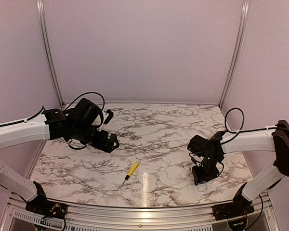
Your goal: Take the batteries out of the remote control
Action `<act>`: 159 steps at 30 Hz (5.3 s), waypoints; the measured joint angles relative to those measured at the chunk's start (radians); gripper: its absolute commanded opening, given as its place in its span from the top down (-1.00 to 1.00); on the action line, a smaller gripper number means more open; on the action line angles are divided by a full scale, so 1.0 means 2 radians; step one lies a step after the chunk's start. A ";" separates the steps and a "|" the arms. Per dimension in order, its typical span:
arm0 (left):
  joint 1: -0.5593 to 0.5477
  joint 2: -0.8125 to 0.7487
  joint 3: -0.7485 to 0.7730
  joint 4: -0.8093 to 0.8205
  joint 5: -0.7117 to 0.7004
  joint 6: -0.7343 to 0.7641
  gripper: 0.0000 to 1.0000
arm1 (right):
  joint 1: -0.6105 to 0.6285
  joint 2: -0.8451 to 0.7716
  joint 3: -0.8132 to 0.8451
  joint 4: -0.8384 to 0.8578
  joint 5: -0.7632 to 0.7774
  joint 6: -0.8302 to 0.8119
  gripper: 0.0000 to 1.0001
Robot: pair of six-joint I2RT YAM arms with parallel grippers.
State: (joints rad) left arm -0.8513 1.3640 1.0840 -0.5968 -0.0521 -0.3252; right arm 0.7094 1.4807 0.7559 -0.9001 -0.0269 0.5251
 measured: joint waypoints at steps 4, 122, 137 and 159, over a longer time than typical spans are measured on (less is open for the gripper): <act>0.000 0.007 0.015 -0.004 0.011 0.000 -0.95 | 0.000 -0.002 0.013 0.005 -0.002 -0.015 0.38; 0.065 0.089 0.161 0.255 0.199 -0.226 1.00 | 0.036 -0.075 0.283 0.160 -0.050 -0.017 -0.97; 0.081 0.064 0.146 0.287 0.157 -0.259 1.00 | -0.006 -0.109 0.204 0.272 -0.065 0.097 -0.97; 0.111 0.039 -0.002 0.620 0.152 -0.484 1.00 | -0.003 -0.062 0.179 0.535 -0.116 0.228 -0.95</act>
State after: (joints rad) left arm -0.6296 1.4422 1.0798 0.6430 0.2527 -1.2942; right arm 0.7033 1.3567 1.1133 0.1699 -0.2592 0.9806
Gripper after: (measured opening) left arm 0.204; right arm 0.985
